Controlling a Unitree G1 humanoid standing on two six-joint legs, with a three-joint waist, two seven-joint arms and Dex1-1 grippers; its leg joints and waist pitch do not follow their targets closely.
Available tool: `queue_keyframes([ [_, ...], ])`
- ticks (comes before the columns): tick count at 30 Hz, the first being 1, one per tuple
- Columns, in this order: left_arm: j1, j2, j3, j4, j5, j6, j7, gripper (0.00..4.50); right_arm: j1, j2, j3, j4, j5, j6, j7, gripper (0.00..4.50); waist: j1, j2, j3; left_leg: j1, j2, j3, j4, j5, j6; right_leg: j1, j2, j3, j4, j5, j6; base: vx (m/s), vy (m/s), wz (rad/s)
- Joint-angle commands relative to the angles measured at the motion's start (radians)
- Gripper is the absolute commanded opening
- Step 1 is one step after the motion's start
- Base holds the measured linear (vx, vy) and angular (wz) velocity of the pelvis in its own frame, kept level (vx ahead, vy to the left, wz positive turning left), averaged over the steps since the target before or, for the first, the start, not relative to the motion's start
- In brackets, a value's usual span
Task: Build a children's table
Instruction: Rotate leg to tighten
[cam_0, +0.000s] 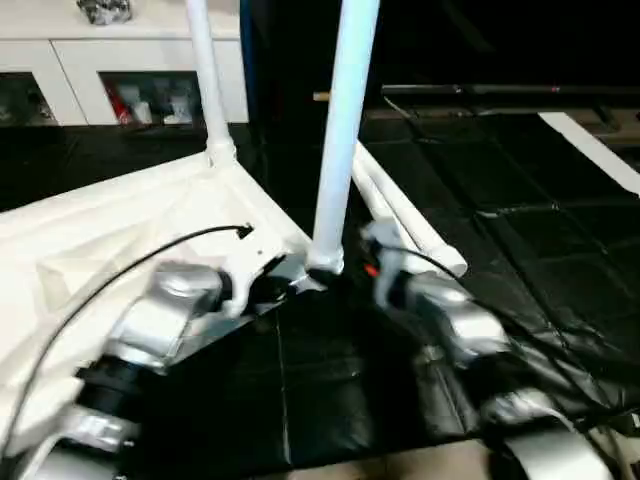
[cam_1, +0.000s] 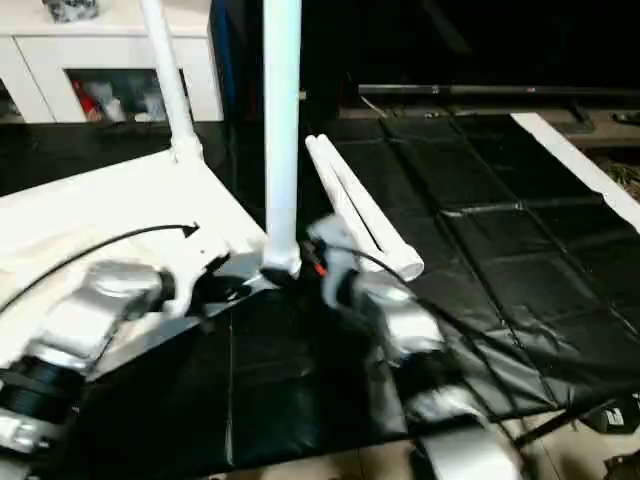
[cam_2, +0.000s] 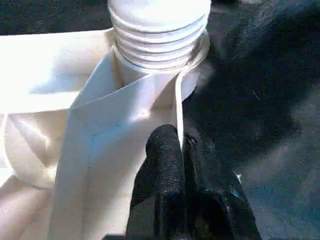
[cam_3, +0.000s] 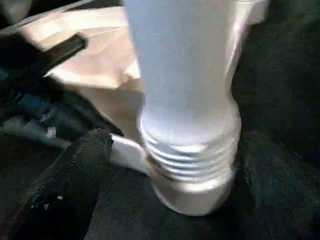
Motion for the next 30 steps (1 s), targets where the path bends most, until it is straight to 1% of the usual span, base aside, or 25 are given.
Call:
queue_keyframes([
  [1, -0.018, 0.032, -0.048, -0.004, -0.008, -0.103, -0.121, 0.0, 0.013, -0.065, 0.036, -0.085, 0.006, 0.008, 0.124, 4.45, 0.007, 0.017, -0.069, 0.013, 0.035, -0.007, -0.057, -0.196, 0.041, 0.058, -0.077, 0.052, -0.076, -0.186, -0.183, 0.0, 0.0, 0.0],
  [2, -0.018, 0.033, -0.049, -0.003, -0.008, -0.105, -0.124, 0.0, 0.014, -0.068, 0.038, -0.086, 0.005, 0.008, 0.128, 4.45, 0.01, 0.018, -0.067, 0.016, 0.037, -0.006, -0.057, -0.203, 0.04, 0.054, -0.076, 0.053, -0.076, -0.193, -0.182, 0.0, 0.0, 0.0],
  [4, -0.022, 0.056, -0.07, 0.015, -0.01, -0.149, -0.184, 0.0, 0.023, -0.113, 0.069, -0.119, -0.011, 0.001, 0.199, 4.45, 0.017, 0.022, -0.065, 0.016, 0.039, -0.007, -0.06, -0.232, 0.025, 0.053, -0.079, 0.053, -0.078, -0.239, -0.18, 0.0, 0.0, 0.0],
  [5, -0.024, 0.073, -0.087, 0.027, -0.009, -0.183, -0.23, 0.0, 0.025, -0.137, 0.091, -0.138, -0.015, 0.003, 0.246, 4.45, 0.018, 0.021, -0.064, 0.015, 0.038, -0.007, -0.06, -0.236, 0.024, 0.054, -0.078, 0.052, -0.08, -0.25, -0.177, 0.0, 0.0, 0.0],
  [6, -0.024, 0.078, -0.092, 0.029, -0.009, -0.189, -0.244, 0.0, 0.025, -0.142, 0.097, -0.142, -0.016, 0.003, 0.259, 4.45, 0.023, 0.018, -0.065, 0.016, 0.04, -0.008, -0.062, -0.242, 0.022, 0.055, -0.08, 0.052, -0.08, -0.266, -0.17, 0.0, 0.0, 0.0],
  [7, -0.026, 0.087, -0.102, 0.035, -0.012, -0.208, -0.278, 0.0, 0.023, -0.151, 0.11, -0.146, -0.021, 0.001, 0.282, 4.45, 0.025, 0.019, -0.065, 0.018, 0.042, -0.008, -0.062, -0.241, 0.018, 0.052, -0.081, 0.053, -0.078, -0.263, -0.173, 0.0, 0.0, 0.0],
  [8, -0.026, 0.088, -0.103, 0.036, -0.013, -0.21, -0.28, 0.0, 0.023, -0.152, 0.111, -0.146, -0.022, 0.001, 0.283, 4.45, 0.026, 0.019, -0.065, 0.017, 0.041, -0.008, -0.062, -0.242, 0.018, 0.052, -0.08, 0.052, -0.079, -0.261, -0.176, 0.0, 0.0, 0.0],
  [9, -0.031, 0.099, -0.117, 0.048, -0.015, -0.242, -0.319, 0.0, 0.021, -0.158, 0.131, -0.152, -0.026, -0.005, 0.312, 4.45, 0.027, 0.016, -0.065, 0.017, 0.041, -0.007, -0.061, -0.242, 0.016, 0.051, -0.081, 0.053, -0.078, -0.258, -0.179, 0.0, 0.0, 0.0],
  [10, -0.034, 0.103, -0.123, 0.054, -0.015, -0.255, -0.333, 0.0, 0.022, -0.16, 0.141, -0.156, -0.027, -0.008, 0.324, 4.45, 0.029, 0.017, -0.065, 0.017, 0.04, -0.007, -0.061, -0.24, 0.015, 0.052, -0.081, 0.053, -0.077, -0.259, -0.178, 0.0, 0.0, 0.0],
  [13, -0.042, 0.112, -0.138, 0.069, -0.009, -0.284, -0.359, 0.0, 0.021, -0.16, 0.166, -0.165, -0.03, -0.01, 0.348, 4.45, 0.034, 0.016, -0.065, 0.015, 0.04, -0.008, -0.062, -0.237, 0.013, 0.054, -0.083, 0.053, -0.078, -0.278, -0.17, 0.0, 0.0, 0.0],
  [14, -0.048, 0.116, -0.147, 0.083, -0.003, -0.309, -0.38, 0.0, 0.018, -0.154, 0.185, -0.166, -0.035, -0.008, 0.359, 4.45, 0.034, 0.015, -0.066, 0.015, 0.041, -0.008, -0.062, -0.232, 0.012, 0.054, -0.083, 0.053, -0.076, -0.273, -0.169, 0.0, 0.0, 0.0],
  [18, -0.055, 0.115, -0.15, 0.094, -0.001, -0.327, -0.397, 0.0, 0.008, -0.139, 0.194, -0.148, -0.037, -0.005, 0.36, 4.45, 0.038, 0.015, -0.068, 0.014, 0.041, -0.008, -0.061, -0.216, 0.009, 0.054, -0.083, 0.053, -0.071, -0.24, -0.176, 0.0, 0.0, 0.0],
  [21, -0.061, 0.112, -0.15, 0.099, -0.004, -0.333, -0.407, 0.0, -0.001, -0.126, 0.198, -0.128, -0.036, 0.0, 0.366, 4.45, 0.043, 0.015, -0.069, 0.014, 0.042, -0.008, -0.06, -0.215, 0.007, 0.053, -0.084, 0.053, -0.07, -0.236, -0.179, 0.0, 0.0, 0.0],
  [22, -0.062, 0.111, -0.15, 0.1, -0.006, -0.335, -0.409, 0.0, -0.004, -0.122, 0.198, -0.122, -0.036, 0.0, 0.366, 4.29, 0.044, 0.016, -0.069, 0.014, 0.042, -0.008, -0.06, -0.213, 0.005, 0.053, -0.083, 0.053, -0.069, -0.229, -0.182, 0.0, 0.0, 0.0],
  [23, -0.063, 0.112, -0.15, 0.102, -0.007, -0.337, -0.414, 0.0, -0.008, -0.116, 0.194, -0.114, -0.03, 0.004, 0.367, 4.29, 0.045, 0.017, -0.07, 0.015, 0.043, -0.008, -0.061, -0.213, 0.004, 0.053, -0.084, 0.053, -0.069, -0.226, -0.182, 0.0, 0.0, 0.0],
  [26, -0.068, 0.114, -0.149, 0.119, -0.009, -0.354, -0.424, 0.0, -0.018, -0.107, 0.19, -0.098, -0.018, 0.01, 0.366, 3.93, 0.046, 0.016, -0.07, 0.013, 0.042, -0.008, -0.06, -0.205, 0.003, 0.055, -0.083, 0.052, -0.066, -0.203, -0.185, 0.0, 0.0, 0.0],
  [27, -0.069, 0.115, -0.149, 0.123, -0.009, -0.357, -0.426, 0.0, -0.02, -0.105, 0.191, -0.095, -0.017, 0.011, 0.367, 3.93, 0.046, 0.016, -0.07, 0.013, 0.041, -0.008, -0.06, -0.204, 0.004, 0.055, -0.083, 0.052, -0.066, -0.204, -0.184, 0.0, 0.0, 0.0],
  [28, -0.069, 0.115, -0.148, 0.127, -0.008, -0.36, -0.427, 0.0, -0.022, -0.103, 0.19, -0.09, -0.018, 0.009, 0.368, 3.73, 0.046, 0.016, -0.069, 0.014, 0.041, -0.007, -0.06, -0.211, 0.003, 0.054, -0.084, 0.052, -0.068, -0.216, -0.183, 0.0, 0.0, 0.0],
  [29, -0.07, 0.116, -0.148, 0.129, -0.008, -0.361, -0.428, 0.0, -0.023, -0.102, 0.19, -0.087, -0.018, 0.009, 0.369, 3.73, 0.046, 0.016, -0.069, 0.014, 0.041, -0.007, -0.06, -0.213, 0.002, 0.055, -0.084, 0.053, -0.068, -0.222, -0.182, 0.0, 0.0, 0.0],
  [30, -0.07, 0.116, -0.147, 0.132, -0.008, -0.362, -0.428, 0.0, -0.024, -0.099, 0.189, -0.083, -0.017, 0.009, 0.37, 3.57, 0.047, 0.014, -0.069, 0.014, 0.042, -0.007, -0.06, -0.216, 0.001, 0.055, -0.085, 0.053, -0.069, -0.232, -0.179, 0.0, 0.0, 0.0],
])
